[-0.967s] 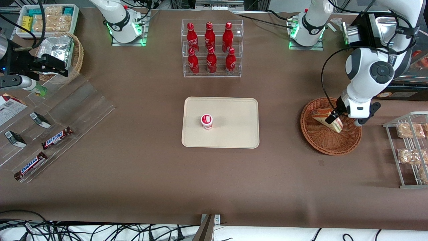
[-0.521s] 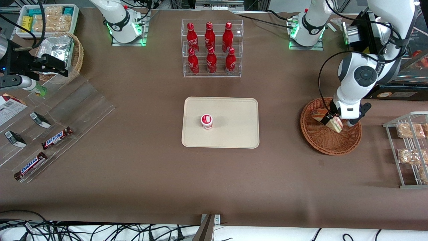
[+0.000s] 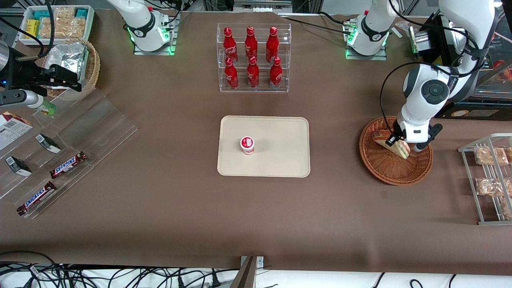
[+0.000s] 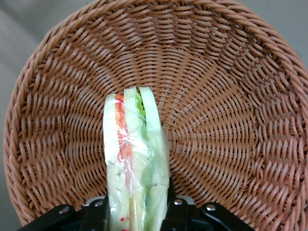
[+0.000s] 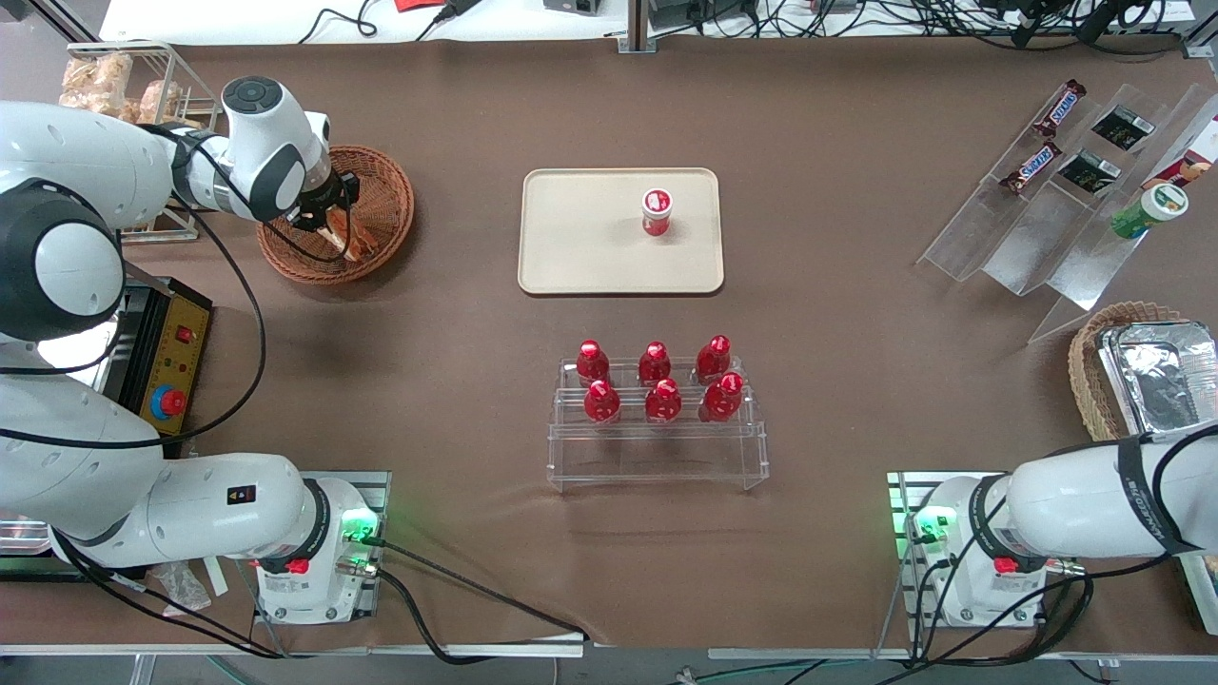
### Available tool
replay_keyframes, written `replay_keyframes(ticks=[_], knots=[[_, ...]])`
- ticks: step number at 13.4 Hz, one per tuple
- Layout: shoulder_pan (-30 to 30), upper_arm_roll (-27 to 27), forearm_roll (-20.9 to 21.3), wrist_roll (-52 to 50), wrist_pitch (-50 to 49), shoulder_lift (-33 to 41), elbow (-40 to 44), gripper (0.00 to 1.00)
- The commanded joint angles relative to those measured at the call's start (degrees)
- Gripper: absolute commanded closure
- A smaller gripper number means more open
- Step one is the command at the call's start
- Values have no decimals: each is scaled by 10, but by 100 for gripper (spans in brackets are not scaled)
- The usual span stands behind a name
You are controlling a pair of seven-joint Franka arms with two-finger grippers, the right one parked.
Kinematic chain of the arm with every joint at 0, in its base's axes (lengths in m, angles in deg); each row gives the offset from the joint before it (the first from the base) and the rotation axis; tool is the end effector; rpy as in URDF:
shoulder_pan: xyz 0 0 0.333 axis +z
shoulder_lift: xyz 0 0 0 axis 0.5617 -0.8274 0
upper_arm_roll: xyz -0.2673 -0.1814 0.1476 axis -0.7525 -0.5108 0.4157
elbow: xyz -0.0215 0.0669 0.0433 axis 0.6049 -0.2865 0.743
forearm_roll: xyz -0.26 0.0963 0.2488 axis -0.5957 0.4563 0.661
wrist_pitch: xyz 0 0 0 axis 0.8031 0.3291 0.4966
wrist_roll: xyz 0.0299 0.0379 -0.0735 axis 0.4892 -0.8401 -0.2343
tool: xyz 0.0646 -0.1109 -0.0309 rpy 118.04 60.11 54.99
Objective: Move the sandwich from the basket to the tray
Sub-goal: 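Close the left gripper on the sandwich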
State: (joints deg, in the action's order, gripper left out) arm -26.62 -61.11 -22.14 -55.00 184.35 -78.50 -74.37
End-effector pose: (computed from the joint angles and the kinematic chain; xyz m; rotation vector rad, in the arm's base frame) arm 0.5154 0.0072 0.2677 -2.8117 -1.1486 -0.1608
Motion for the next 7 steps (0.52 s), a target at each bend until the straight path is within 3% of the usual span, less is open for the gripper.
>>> replay_keyframes(ticks=[1, 5, 7], knots=[[4, -7, 20, 9, -39, 33, 8, 100], [-3, -11, -5, 71, -156, 59, 70, 100], [-3, -31, -63, 125, -257, 59, 150, 100]])
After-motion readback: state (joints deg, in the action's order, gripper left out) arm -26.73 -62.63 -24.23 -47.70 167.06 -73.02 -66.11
